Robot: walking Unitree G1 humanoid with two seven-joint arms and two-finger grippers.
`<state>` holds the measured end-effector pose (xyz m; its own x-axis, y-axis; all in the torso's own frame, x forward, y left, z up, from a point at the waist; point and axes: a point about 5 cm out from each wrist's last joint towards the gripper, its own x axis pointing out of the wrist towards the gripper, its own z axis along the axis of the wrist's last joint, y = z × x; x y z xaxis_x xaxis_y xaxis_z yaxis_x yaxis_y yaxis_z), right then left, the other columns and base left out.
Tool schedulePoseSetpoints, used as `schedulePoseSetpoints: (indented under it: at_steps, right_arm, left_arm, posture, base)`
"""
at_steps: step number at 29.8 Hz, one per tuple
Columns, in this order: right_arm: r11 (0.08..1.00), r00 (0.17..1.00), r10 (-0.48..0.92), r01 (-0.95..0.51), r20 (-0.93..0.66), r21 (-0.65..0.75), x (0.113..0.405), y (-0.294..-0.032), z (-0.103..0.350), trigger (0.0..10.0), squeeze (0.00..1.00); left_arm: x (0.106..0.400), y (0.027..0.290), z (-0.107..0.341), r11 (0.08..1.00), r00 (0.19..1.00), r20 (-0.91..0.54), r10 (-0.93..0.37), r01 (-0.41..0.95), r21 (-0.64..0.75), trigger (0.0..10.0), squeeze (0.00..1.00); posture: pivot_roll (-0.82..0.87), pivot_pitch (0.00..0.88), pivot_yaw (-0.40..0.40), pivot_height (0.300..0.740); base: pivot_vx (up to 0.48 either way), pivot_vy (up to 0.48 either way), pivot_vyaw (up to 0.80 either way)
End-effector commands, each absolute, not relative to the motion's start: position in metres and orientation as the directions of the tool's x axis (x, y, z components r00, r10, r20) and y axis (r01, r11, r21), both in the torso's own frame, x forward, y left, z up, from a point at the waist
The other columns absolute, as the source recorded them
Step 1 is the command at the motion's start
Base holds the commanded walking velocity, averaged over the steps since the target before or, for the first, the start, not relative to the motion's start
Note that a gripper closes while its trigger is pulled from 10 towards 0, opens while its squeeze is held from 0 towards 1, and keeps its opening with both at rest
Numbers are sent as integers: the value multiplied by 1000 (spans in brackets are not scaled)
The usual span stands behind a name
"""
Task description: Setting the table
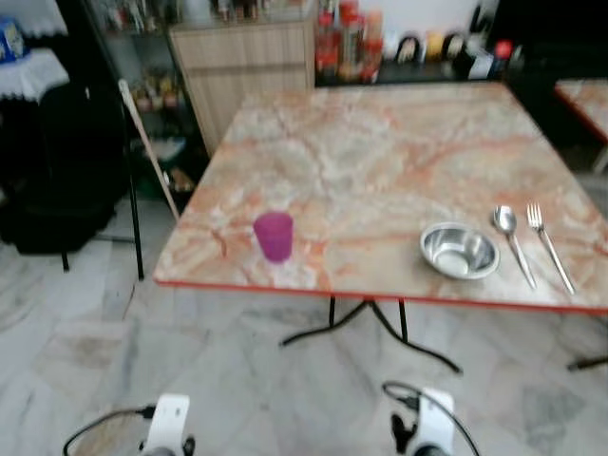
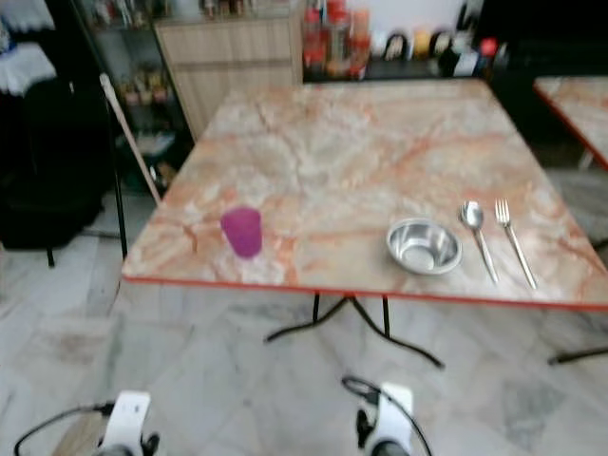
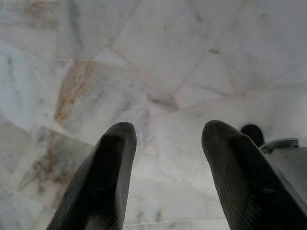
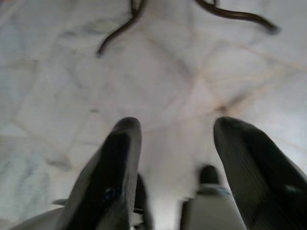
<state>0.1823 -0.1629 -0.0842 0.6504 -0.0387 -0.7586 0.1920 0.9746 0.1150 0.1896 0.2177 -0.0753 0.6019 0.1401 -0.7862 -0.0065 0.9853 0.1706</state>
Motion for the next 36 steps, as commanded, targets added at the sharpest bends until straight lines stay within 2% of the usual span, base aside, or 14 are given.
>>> schedulePoseSetpoints:
  at_steps: [1, 9, 21, 22, 27, 29, 36]
  right_arm:
    - [974, 651, -56, 202, -757, 102, 183, -169, -83, 10000, 0]
    - [980, 680, -43, 172, -732, 102, 190, -167, -79, 10000, 0]
    - [992, 723, -5, 93, -690, 89, 205, -159, -71, 10000, 0]
    - [997, 758, 33, 23, -651, 77, 216, -152, -64, 10000, 0]
    - [992, 813, 123, -100, -570, 72, 231, -141, -52, 10000, 0]
    - [987, 820, 157, -124, -551, 97, 231, -141, -50, 10000, 0]
    - [976, 847, 209, -212, -488, 51, 215, -149, -51, 10000, 0]
  left_arm:
    - [190, 216, -76, 988, 604, -786, 131, -10, 156, 10000, 0]
    - [190, 216, -75, 986, 607, -783, 134, 0, 168, 10000, 0]
    - [189, 216, -76, 985, 604, -786, 134, 5, 172, 10000, 0]
    - [190, 214, -76, 989, 611, -784, 114, 5, 148, 10000, 0]
    - [190, 213, -76, 990, 614, -781, 113, -6, 139, 10000, 0]
    - [189, 213, -76, 990, 612, -782, 115, -9, 139, 10000, 0]
    - [186, 214, -77, 990, 609, -783, 124, -18, 143, 10000, 0]
  posture:
    - [10, 0, 117, 740]
    - [8, 0, 121, 740]
    - [5, 0, 125, 740]
    - [5, 0, 125, 740]
    - [5, 0, 122, 740]
    - [5, 0, 115, 740]
    - [-1, 0, 105, 740]
  base:
    - [0, 0, 0]
    - [0, 0, 0]
    - [273, 0, 0]
    - [0, 0, 0]
    - [0, 0, 0]
    - [0, 0, 0]
    - [0, 0, 0]
